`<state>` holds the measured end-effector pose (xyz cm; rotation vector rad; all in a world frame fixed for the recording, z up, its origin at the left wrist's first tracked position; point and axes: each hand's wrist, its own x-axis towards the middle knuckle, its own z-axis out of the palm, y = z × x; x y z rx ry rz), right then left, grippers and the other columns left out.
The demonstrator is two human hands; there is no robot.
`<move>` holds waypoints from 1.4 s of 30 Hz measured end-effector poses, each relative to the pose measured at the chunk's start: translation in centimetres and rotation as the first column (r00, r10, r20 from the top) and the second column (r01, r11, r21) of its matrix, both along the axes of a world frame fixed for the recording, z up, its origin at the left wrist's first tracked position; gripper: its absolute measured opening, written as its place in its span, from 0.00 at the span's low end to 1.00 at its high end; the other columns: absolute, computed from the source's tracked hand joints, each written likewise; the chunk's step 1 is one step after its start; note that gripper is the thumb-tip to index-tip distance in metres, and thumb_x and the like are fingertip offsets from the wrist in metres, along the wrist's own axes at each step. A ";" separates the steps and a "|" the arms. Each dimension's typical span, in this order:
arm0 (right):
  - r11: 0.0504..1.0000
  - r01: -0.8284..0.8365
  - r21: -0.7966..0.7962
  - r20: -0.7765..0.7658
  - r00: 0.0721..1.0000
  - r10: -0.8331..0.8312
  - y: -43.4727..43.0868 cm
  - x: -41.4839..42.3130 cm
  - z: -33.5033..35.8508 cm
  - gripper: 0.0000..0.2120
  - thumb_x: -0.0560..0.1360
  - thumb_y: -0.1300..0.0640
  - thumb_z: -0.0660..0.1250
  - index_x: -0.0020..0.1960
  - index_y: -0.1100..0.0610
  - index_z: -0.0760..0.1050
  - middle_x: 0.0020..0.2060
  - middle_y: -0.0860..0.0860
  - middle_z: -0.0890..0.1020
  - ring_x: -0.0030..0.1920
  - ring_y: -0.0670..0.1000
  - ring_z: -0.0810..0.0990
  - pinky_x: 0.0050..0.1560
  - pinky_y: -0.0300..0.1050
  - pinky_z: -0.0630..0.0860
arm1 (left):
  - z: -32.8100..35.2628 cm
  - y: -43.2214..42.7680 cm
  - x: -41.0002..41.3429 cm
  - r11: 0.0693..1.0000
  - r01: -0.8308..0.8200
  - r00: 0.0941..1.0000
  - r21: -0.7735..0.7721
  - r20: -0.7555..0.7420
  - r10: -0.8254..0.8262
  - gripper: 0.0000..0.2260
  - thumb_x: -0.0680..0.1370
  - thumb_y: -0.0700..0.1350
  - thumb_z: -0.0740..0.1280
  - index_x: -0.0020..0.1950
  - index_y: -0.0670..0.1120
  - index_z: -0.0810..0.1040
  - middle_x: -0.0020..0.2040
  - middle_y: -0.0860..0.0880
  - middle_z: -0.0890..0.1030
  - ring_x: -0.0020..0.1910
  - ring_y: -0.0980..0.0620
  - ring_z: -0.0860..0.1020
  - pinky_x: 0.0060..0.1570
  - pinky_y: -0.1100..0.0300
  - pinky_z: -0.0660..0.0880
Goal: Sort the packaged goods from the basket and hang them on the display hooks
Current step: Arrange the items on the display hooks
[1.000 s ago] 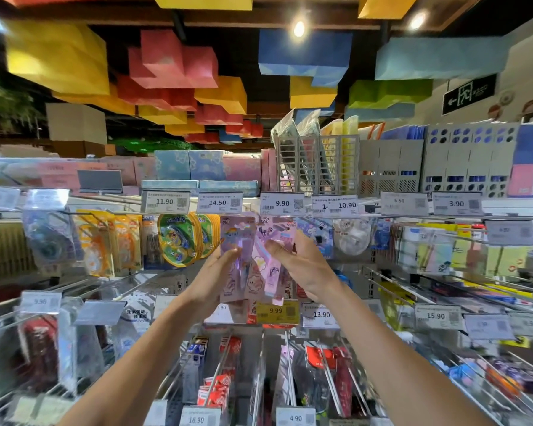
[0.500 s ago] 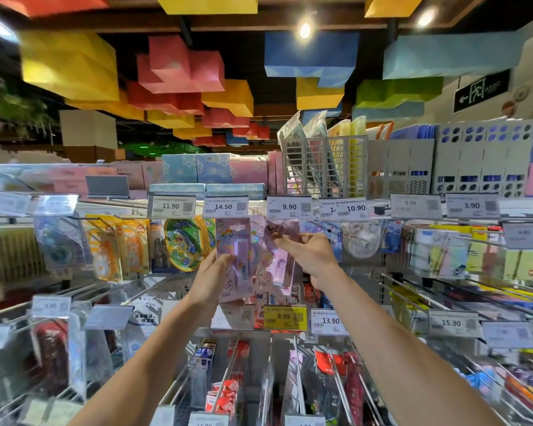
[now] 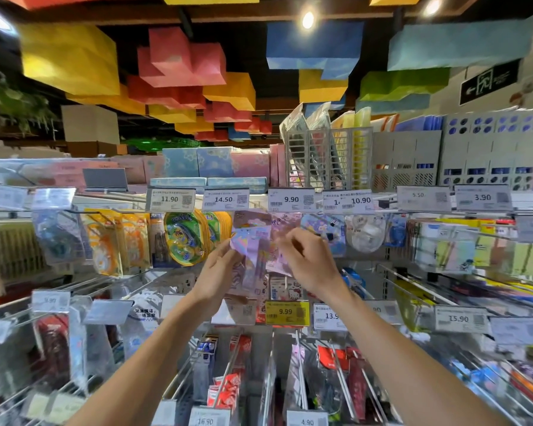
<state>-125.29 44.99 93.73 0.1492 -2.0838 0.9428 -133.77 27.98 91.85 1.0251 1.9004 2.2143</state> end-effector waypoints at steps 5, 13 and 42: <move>0.997 -0.069 -0.015 0.026 0.997 0.070 0.1 -0.1 -1.1 0.13 0.77 0.44 0.73 0.41 0.52 0.77 0.30 0.41 0.76 0.32 0.42 0.72 0.36 0.39 0.68 | 0.2 1.9 1.1 0.998 0.061 0.995 -0.021 -0.073 -0.062 0.15 0.86 0.39 0.57 0.65 0.49 0.81 0.60 0.48 0.85 0.60 0.47 0.81 0.62 0.45 0.76; 0.976 -0.094 -0.199 0.057 0.993 0.107 2.3 0.6 -0.7 0.11 0.79 0.51 0.73 0.47 0.59 0.80 0.30 0.46 0.79 0.32 0.48 0.78 0.38 0.50 0.75 | 1.2 3.2 1.5 0.978 0.049 0.951 -0.202 -0.289 -0.107 0.13 0.86 0.38 0.59 0.64 0.49 0.80 0.57 0.44 0.84 0.57 0.49 0.81 0.60 0.54 0.75; 0.967 0.106 0.231 0.223 0.962 -0.159 0.5 1.8 -2.4 0.06 0.75 0.53 0.73 0.45 0.54 0.77 0.31 0.45 0.78 0.33 0.46 0.77 0.38 0.45 0.73 | -1.7 -1.9 1.0 0.802 -0.390 0.860 -0.452 -0.489 0.142 0.06 0.77 0.43 0.73 0.53 0.48 0.80 0.48 0.53 0.85 0.49 0.59 0.83 0.52 0.59 0.80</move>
